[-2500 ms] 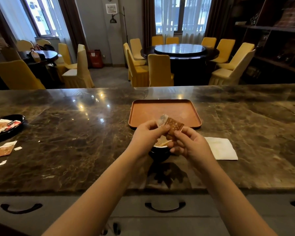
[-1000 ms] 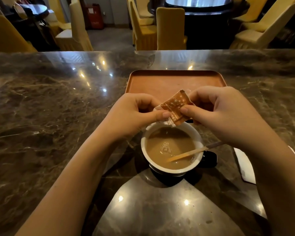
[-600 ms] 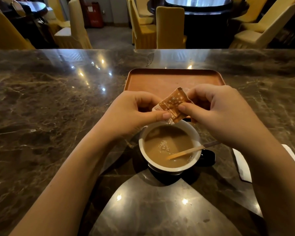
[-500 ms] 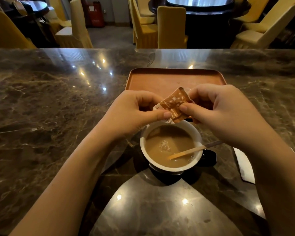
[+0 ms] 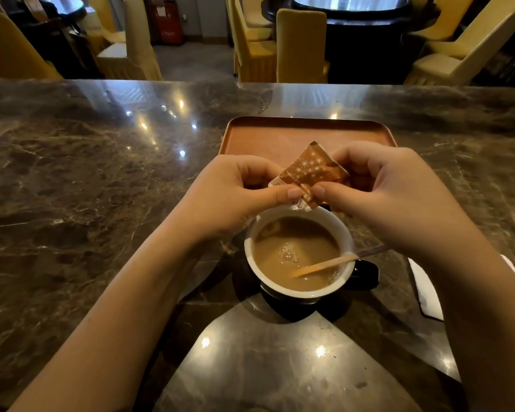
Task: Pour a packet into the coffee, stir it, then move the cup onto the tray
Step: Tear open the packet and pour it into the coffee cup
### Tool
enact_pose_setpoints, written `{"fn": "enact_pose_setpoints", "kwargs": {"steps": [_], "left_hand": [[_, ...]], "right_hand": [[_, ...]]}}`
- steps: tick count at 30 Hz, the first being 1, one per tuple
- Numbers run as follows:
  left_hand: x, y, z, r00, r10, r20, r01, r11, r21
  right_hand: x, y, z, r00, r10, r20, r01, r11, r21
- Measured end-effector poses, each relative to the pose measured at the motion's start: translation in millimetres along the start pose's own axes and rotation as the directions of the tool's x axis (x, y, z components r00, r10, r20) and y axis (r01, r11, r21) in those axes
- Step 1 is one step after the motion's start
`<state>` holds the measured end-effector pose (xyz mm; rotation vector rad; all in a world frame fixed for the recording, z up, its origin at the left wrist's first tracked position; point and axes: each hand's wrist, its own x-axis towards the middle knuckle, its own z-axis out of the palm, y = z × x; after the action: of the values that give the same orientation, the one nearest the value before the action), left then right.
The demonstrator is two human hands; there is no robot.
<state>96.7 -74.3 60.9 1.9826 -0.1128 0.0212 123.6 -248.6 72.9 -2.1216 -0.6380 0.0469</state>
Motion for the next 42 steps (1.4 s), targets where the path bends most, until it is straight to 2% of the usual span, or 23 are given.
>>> {"fn": "enact_pose_setpoints", "kwargs": {"steps": [14,23,38,42], "left_hand": [[-1.2,0.6,0.8,1.0,0.009,0.0,-0.009,1.0,-0.014],[-2.0,-0.3,-1.4,1.0,0.001,0.004,-0.001,0.996,0.088],[0.1,-2.7,1.5,0.999,0.004,-0.045,-0.001,0.998,0.062],[-0.5,-1.9,1.0,1.0,0.003,-0.021,-0.002,0.999,0.046]], "right_hand": [[-0.4,0.6,4.7,0.999,-0.03,-0.044,0.028,0.999,-0.045],[-0.6,0.4,2.0,1.0,0.003,-0.03,-0.003,1.0,0.012],[-1.1,-0.6,3.0,1.0,-0.008,-0.023,0.007,1.0,-0.011],[-0.8,0.3,2.7,0.999,-0.014,-0.036,0.013,1.0,-0.029]]}}
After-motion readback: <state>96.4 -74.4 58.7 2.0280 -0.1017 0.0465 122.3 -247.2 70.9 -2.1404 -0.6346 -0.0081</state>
